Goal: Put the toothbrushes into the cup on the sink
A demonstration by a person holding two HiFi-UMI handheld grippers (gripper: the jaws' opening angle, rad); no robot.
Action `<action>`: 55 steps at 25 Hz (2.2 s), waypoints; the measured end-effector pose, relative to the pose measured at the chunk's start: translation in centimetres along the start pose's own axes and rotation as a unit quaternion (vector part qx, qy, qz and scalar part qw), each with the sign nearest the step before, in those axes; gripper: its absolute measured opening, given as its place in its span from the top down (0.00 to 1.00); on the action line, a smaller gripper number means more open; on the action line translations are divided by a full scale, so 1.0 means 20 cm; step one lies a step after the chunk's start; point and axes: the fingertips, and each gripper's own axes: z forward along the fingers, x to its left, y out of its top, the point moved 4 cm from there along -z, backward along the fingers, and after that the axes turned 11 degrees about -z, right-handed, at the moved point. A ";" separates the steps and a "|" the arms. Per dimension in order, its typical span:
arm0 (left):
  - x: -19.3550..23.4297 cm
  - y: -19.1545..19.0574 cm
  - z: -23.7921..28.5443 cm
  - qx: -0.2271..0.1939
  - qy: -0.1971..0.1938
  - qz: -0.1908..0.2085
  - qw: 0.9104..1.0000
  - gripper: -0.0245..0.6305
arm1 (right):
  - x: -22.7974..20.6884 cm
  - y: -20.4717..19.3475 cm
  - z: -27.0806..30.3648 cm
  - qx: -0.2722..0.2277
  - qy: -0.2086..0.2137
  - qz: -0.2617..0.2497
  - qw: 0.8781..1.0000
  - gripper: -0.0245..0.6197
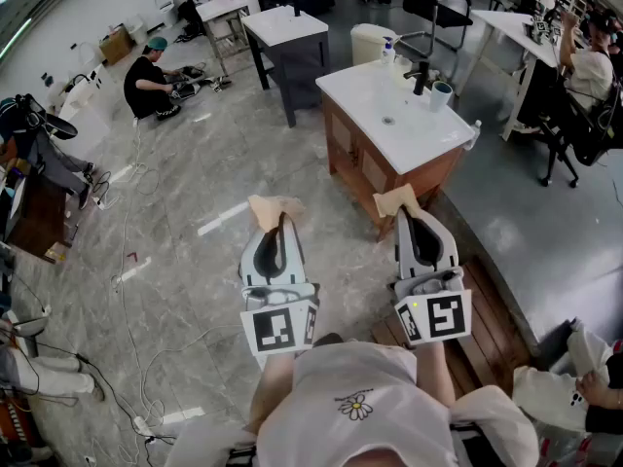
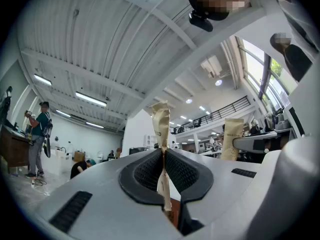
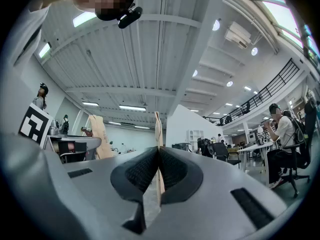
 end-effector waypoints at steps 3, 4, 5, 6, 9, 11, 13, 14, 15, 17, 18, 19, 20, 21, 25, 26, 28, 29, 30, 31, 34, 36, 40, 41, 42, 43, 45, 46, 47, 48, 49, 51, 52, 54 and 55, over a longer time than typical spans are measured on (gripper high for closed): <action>-0.03 -0.02 0.01 0.000 0.002 -0.002 1.000 0.92 | -0.03 -0.02 0.00 0.001 0.003 0.000 1.000 0.94; -0.03 -0.02 0.01 0.000 0.003 -0.002 1.000 0.92 | -0.03 -0.03 0.00 0.002 0.006 -0.001 1.000 0.94; -0.03 -0.03 0.02 0.000 0.004 -0.002 1.000 0.92 | -0.03 -0.04 0.00 0.002 0.009 -0.003 1.000 0.94; -0.03 -0.03 0.02 0.001 0.005 -0.002 1.000 0.92 | -0.02 -0.04 0.01 0.001 0.014 -0.005 1.000 0.94; -0.03 -0.04 0.01 0.005 0.006 -0.004 1.000 0.92 | -0.01 -0.05 0.00 -0.002 0.023 -0.016 1.000 0.94; -0.03 -0.06 -0.01 0.011 0.009 -0.006 1.000 0.92 | -0.01 -0.07 -0.02 0.001 0.024 -0.016 1.000 0.94; -0.02 -0.07 -0.03 0.014 0.013 -0.005 1.000 0.92 | -0.01 -0.10 -0.01 0.001 0.021 -0.011 1.000 0.94; -0.01 -0.08 -0.02 0.015 0.015 -0.004 1.000 0.92 | -0.02 -0.11 0.00 0.000 0.021 -0.007 1.000 0.94; 0.01 -0.09 -0.01 0.015 0.018 -0.004 1.000 0.92 | -0.02 -0.11 0.01 -0.001 0.021 -0.005 1.000 0.94; 0.02 -0.11 0.03 0.018 0.021 -0.008 1.000 0.92 | -0.03 -0.12 0.04 -0.007 0.023 -0.003 1.000 0.94; 0.03 -0.11 0.05 0.017 0.020 -0.010 1.000 0.92 | -0.04 -0.13 0.06 -0.009 0.024 -0.004 1.000 0.94; 0.03 -0.12 0.09 0.014 0.017 -0.010 1.000 0.92 | -0.05 -0.14 0.08 -0.009 0.024 -0.008 1.000 0.94; 0.03 -0.12 0.13 0.011 0.013 -0.009 1.000 0.92 | -0.06 -0.16 0.10 -0.007 0.025 -0.013 1.000 0.94; 0.03 -0.13 0.18 0.006 0.008 -0.008 1.000 0.92 | -0.08 -0.18 0.13 -0.005 0.025 -0.017 1.000 0.94; 0.07 -0.22 0.44 0.004 -0.014 -0.011 1.000 0.92 | -0.17 -0.27 0.29 -0.004 0.014 -0.024 1.000 0.94; 0.07 -0.24 0.52 0.007 -0.021 -0.011 1.000 0.92 | -0.20 -0.28 0.35 -0.007 0.008 -0.024 1.000 0.94; 0.09 -0.26 0.69 0.011 -0.035 -0.011 0.999 0.92 | -0.27 -0.30 0.47 -0.009 -0.006 -0.026 1.000 0.94; 0.10 -0.27 0.78 0.013 -0.041 -0.010 0.999 0.92 | -0.31 -0.31 0.53 -0.006 -0.013 -0.027 1.000 0.94; 0.11 -0.28 0.87 0.014 -0.047 -0.008 0.999 0.92 | -0.34 -0.32 0.60 -0.004 -0.019 -0.029 0.999 0.94; 0.12 -0.30 0.97 0.014 -0.053 -0.007 0.998 0.92 | -0.37 -0.34 0.67 -0.001 -0.024 -0.031 0.999 0.94; 0.18 -0.34 1.27 0.013 -0.076 -0.007 0.997 0.92 | -0.44 -0.43 0.88 0.012 -0.039 -0.038 0.998 0.94; 0.21 -0.34 1.47 0.007 -0.098 -0.003 0.995 0.92 | -0.50 -0.47 1.04 0.023 -0.052 -0.043 0.997 0.94; 0.31 -0.37 1.83 -0.003 -0.129 -0.015 0.992 0.92 | -0.62 -0.54 1.37 0.033 -0.080 -0.022 0.996 0.94; 0.33 -0.38 1.91 -0.003 -0.134 -0.026 0.991 0.92 | -0.64 -0.57 1.45 0.029 -0.085 0.003 0.996 0.94; 0.36 -0.40 1.98 -0.003 -0.139 -0.035 0.990 0.92 | -0.67 -0.58 1.51 0.020 -0.089 0.032 0.995 0.94; 0.38 -0.42 2.04 -0.004 -0.144 -0.037 0.989 0.92 | -0.69 -0.60 1.57 0.010 -0.092 0.056 0.994 0.94; 0.44 -0.47 2.14 -0.006 -0.145 -0.037 0.989 0.92 | -0.72 -0.63 1.68 0.006 -0.099 0.066 0.993 0.94; 0.47 -0.49 2.18 -0.004 -0.143 -0.041 0.989 0.92 | -0.74 -0.65 1.73 0.013 -0.103 0.057 0.993 0.94; 0.49 -0.51 2.22 0.000 -0.141 -0.046 0.989 0.92 | -0.75 -0.66 1.78 0.022 -0.106 0.046 0.993 0.94; 0.51 -0.53 2.25 0.006 -0.139 -0.052 0.989 0.92 | -0.75 -0.68 1.81 0.032 -0.108 0.035 0.993 0.94; 0.53 -0.55 2.27 0.012 -0.137 -0.057 0.989 0.92 | -0.75 -0.70 1.84 0.041 -0.108 0.027 0.993 0.94; 0.55 -0.60 2.30 0.020 -0.134 -0.059 0.989 0.92 | -0.75 -0.73 1.87 0.051 -0.103 0.024 0.993 0.94; 0.56 -0.62 2.32 0.023 -0.132 -0.060 0.989 0.92 | -0.75 -0.75 1.89 0.053 -0.099 0.026 0.993 0.94; 0.57 -0.65 2.37 0.028 -0.131 -0.063 0.989 0.92 | -0.77 -0.79 1.94 0.054 -0.093 0.031 0.994 0.94; 0.58 -0.65 2.39 0.030 -0.132 -0.064 0.989 0.92 | -0.78 -0.82 1.96 0.055 -0.093 0.033 0.994 0.94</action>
